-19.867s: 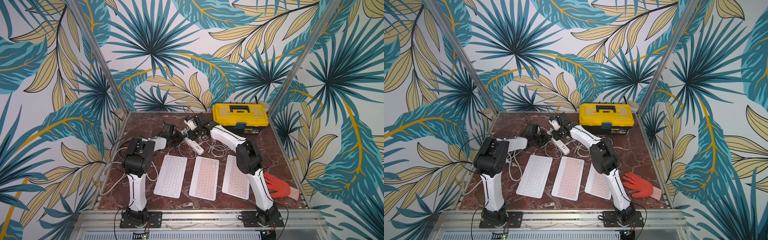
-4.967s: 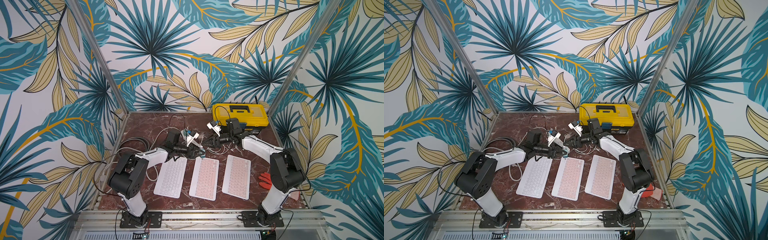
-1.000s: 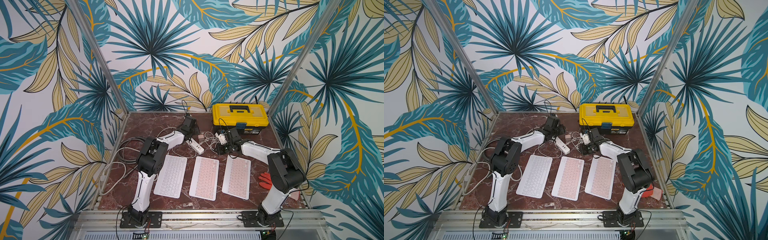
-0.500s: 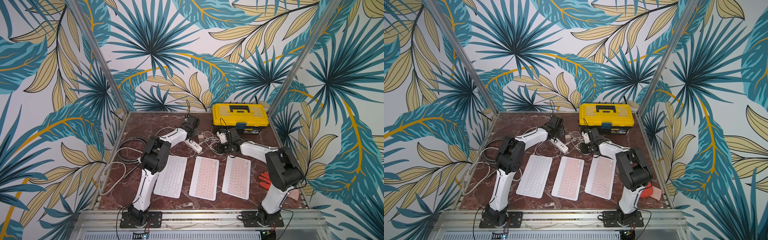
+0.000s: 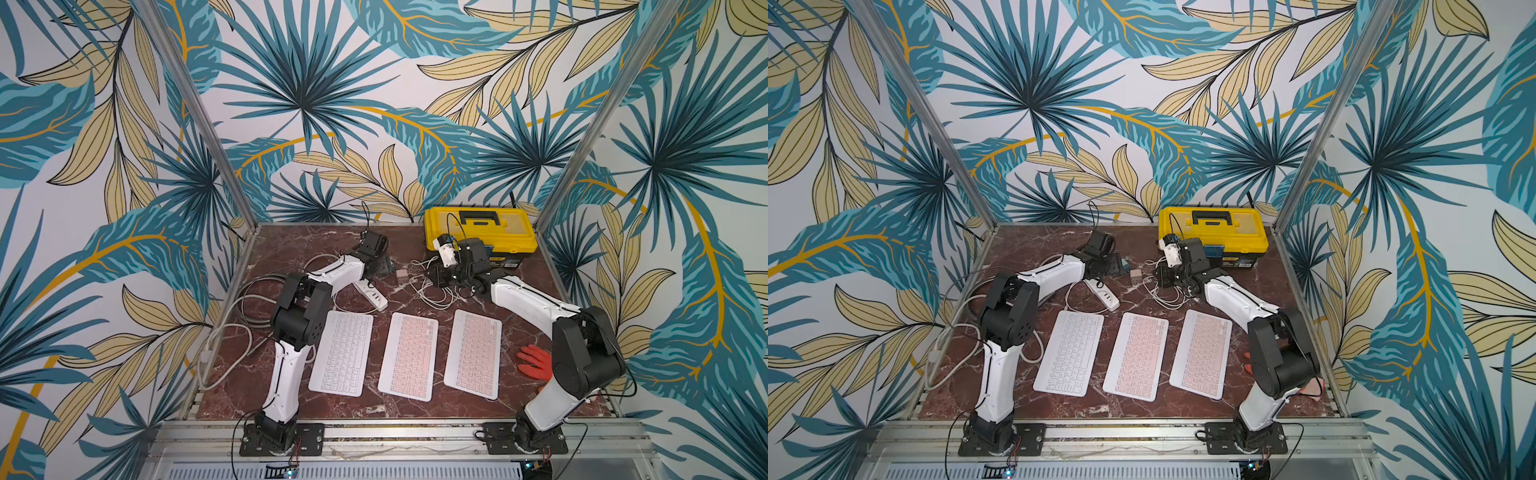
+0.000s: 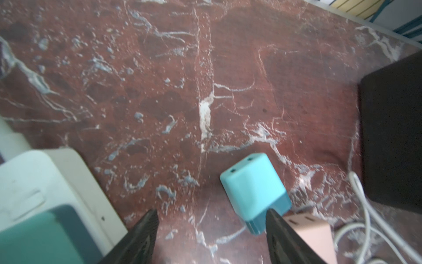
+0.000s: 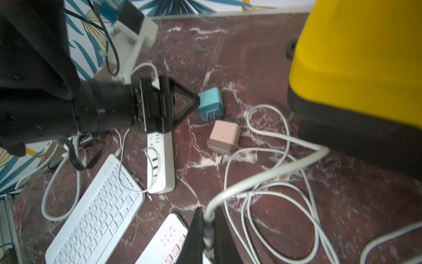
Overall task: Unplug the wireless keyboard
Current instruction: Place the power cord at the center of the board.
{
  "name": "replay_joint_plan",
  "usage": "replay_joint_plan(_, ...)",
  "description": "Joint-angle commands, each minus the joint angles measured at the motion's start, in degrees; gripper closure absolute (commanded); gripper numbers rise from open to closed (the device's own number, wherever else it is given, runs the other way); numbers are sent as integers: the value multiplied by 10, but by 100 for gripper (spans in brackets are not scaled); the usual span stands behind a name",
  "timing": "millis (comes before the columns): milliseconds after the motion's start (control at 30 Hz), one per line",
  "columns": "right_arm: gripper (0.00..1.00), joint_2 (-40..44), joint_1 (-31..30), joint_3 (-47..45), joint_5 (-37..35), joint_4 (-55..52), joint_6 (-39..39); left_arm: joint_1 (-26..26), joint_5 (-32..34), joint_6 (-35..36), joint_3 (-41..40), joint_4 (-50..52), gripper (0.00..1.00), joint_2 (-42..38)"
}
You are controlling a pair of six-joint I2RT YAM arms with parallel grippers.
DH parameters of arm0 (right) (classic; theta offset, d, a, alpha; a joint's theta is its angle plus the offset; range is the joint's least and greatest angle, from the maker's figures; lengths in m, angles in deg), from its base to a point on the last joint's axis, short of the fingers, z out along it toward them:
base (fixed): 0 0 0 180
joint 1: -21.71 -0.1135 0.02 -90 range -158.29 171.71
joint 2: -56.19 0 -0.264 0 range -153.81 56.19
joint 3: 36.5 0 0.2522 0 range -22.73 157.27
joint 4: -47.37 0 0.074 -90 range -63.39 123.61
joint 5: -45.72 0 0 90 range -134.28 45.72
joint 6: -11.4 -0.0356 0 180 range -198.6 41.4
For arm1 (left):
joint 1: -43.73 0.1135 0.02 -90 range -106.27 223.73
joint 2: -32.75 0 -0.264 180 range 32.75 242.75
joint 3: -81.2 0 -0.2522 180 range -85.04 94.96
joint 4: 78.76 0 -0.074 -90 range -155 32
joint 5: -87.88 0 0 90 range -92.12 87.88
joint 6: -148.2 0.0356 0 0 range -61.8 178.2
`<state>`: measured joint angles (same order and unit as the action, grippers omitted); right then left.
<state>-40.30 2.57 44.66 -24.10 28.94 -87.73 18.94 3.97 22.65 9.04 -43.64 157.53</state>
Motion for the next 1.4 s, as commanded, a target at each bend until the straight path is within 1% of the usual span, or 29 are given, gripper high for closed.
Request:
replay_joint_plan(0,89,2,0,31,12,-20,17,6,-23,4,-11,31,23,-39)
replay_joint_plan(33,89,4,0,38,13,-19,17,5,-44,9,-11,31,23,-47)
replay_joint_plan(167,90,27,0,68,15,-27,16,5,-82,18,-12,29,23,-71)
replay_joint_plan(300,90,58,1,85,-2,-41,31,5,-128,23,-13,27,23,-80)
replay_joint_plan(400,90,68,1,100,-3,-72,41,0,-158,23,-16,25,23,-83)
replay_joint_plan(467,90,73,1,100,-1,-99,46,-3,-177,19,-20,20,25,-83)
replay_joint_plan(600,90,98,2,74,-9,-95,44,-12,-221,-1,-34,7,27,-82)
replay_joint_plan(767,90,120,5,58,-26,-100,49,-35,-241,-34,-50,7,31,-64)
replay_joint_plan(867,90,132,14,46,-48,-100,44,-51,-253,-54,-49,6,32,-43)
replay_joint_plan(933,90,140,24,33,-49,-93,40,-62,-258,-66,-45,6,34,-29)
replay_joint_plan(1100,90,147,39,12,-51,-89,36,-78,-256,-85,-47,7,42,-12)
replay_joint_plan(1200,90,149,49,2,-46,-83,30,-83,-249,-91,-57,6,43,-10)
replay_joint_plan(1367,90,143,52,-5,-25,-84,28,-85,-244,-102,-56,-5,41,5)
